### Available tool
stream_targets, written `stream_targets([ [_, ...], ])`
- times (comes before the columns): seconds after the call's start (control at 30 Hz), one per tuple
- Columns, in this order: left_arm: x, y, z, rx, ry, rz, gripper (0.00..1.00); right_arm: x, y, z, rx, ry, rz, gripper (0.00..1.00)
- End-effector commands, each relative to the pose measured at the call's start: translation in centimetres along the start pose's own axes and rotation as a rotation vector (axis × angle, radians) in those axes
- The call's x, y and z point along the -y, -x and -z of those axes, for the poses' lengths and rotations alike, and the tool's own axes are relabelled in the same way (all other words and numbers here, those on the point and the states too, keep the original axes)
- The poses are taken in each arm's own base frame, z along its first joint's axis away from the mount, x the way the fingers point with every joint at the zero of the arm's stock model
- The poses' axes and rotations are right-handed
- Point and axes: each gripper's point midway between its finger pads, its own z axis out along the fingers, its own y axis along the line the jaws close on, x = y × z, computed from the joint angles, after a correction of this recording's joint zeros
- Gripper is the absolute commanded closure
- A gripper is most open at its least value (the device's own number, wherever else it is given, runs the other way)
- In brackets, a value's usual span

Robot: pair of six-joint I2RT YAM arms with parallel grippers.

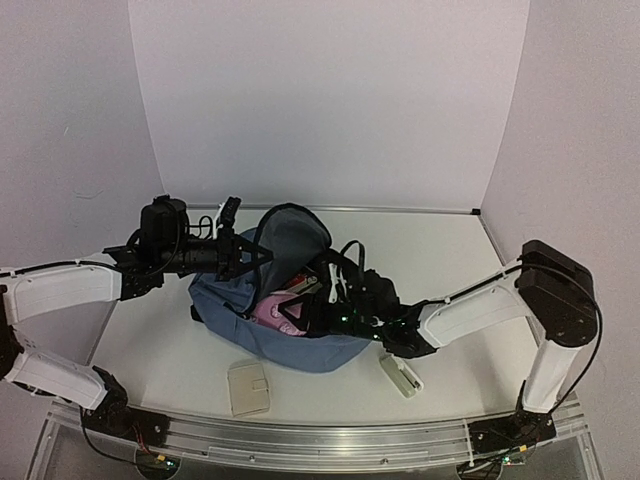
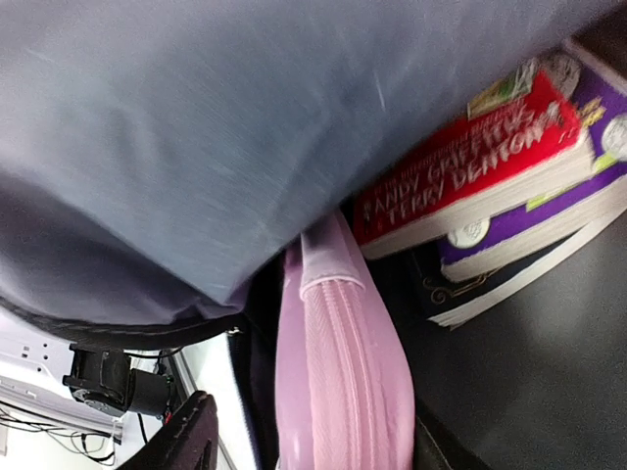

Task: Pack the student bag
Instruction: Place the stationery in the student bag.

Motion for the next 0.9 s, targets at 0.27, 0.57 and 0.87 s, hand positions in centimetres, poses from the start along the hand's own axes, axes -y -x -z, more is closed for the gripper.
stream_targets([
  [0.27, 3.7, 2.0, 1.2, 0.057, -0.051, -0.103, 1.00, 1.0, -0.1, 1.4, 0.001, -0.051, 0.013, 0.46],
  [0.57, 3.5, 1.7, 1.0, 0.046, -0.046, -0.094, 1.00, 1.2, -2.4, -0.7, -0.101, -0.023, 0.018, 0.86],
  [0.87, 3.2, 1.5, 0.4, 0.028, -0.070, -0.072, 1.00, -1.3, -0.5, -3.8, -0.005, 0.057, 0.023, 0.86],
])
